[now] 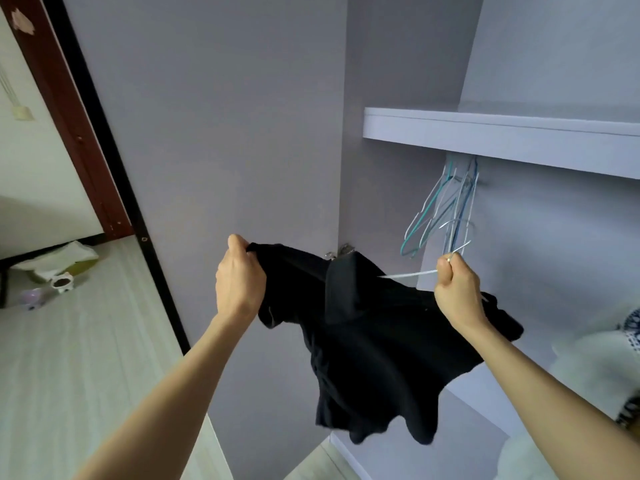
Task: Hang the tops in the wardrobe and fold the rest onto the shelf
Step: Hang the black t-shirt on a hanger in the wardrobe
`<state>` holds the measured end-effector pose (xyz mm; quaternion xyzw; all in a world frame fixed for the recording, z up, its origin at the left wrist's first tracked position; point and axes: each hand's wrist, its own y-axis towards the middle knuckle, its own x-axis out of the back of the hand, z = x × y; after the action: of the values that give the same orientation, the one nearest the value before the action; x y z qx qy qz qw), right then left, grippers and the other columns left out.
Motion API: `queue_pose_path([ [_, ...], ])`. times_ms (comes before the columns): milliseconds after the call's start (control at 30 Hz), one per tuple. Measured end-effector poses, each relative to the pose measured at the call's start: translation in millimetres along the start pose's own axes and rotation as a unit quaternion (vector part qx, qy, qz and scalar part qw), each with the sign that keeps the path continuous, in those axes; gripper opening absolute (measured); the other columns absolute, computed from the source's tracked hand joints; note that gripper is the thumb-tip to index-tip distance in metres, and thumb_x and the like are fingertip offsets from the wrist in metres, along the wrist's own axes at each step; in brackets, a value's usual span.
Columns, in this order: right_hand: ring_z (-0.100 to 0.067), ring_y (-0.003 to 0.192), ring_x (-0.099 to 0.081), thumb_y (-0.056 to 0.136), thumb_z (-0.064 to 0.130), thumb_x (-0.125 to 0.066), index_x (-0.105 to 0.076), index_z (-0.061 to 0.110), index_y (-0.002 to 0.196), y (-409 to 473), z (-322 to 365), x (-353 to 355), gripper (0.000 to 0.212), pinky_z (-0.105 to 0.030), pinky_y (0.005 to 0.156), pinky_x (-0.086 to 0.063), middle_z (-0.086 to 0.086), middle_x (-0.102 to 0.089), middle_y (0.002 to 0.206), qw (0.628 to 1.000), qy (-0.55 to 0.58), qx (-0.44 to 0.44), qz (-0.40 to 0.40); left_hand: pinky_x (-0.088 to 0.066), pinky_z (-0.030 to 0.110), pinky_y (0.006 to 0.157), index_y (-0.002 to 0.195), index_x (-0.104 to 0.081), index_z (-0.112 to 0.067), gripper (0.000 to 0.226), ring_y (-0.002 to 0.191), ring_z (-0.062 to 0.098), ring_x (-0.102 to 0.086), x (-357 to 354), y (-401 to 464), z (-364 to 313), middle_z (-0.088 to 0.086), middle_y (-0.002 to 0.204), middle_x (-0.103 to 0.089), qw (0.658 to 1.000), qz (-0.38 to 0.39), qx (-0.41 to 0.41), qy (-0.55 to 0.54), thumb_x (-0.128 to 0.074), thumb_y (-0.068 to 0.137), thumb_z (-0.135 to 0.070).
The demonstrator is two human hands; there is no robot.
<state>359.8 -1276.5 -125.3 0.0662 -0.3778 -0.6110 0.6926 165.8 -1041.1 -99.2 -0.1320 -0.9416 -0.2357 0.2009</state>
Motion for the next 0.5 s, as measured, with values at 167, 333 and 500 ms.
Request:
queue_pose_path([
  [167, -0.021, 0.059, -0.031, 0.095, 0.002, -0.035, -0.037, 0.009, 0.073, 12, 14, 4, 0.023, -0.034, 0.057, -0.015, -0.003, -0.039, 0.063, 0.995, 0.057, -0.072, -0.031, -0.04, 0.03, 0.059, 0.093, -0.047, -0.012, 0.006, 0.077, 0.025, -0.053, -7, -4, 8, 0.003, 0.082, -0.059, 0.991, 0.129, -0.04, 0.004, -0.042, 0.095, -0.009],
  [333, -0.013, 0.055, -0.029, 0.094, 0.003, -0.039, -0.029, 0.021, 0.063, 4, 26, -1, 0.038, -0.034, 0.056, -0.017, 0.001, -0.034, 0.059, 0.998, 0.051, -0.02, 0.015, -0.039, 0.043, 0.101, 0.126, -0.051, -0.018, 0.036, 0.121, 0.023, -0.046, -7, -6, -6, 0.004, 0.13, -0.047, 0.984, 0.152, -0.084, 0.024, -0.055, 0.091, -0.024],
  [500, -0.002, 0.06, -0.044, 0.093, 0.004, -0.048, -0.05, 0.002, 0.071, -1, 41, -4, 0.022, -0.016, 0.055, -0.031, -0.001, -0.05, 0.067, 0.994, 0.036, 0.073, 0.072, -0.036, 0.04, 0.1, 0.122, -0.057, -0.025, 0.052, 0.117, 0.023, -0.052, -22, -15, -32, -0.004, 0.121, -0.06, 0.929, 0.279, -0.122, 0.212, -0.046, 0.087, -0.062],
])
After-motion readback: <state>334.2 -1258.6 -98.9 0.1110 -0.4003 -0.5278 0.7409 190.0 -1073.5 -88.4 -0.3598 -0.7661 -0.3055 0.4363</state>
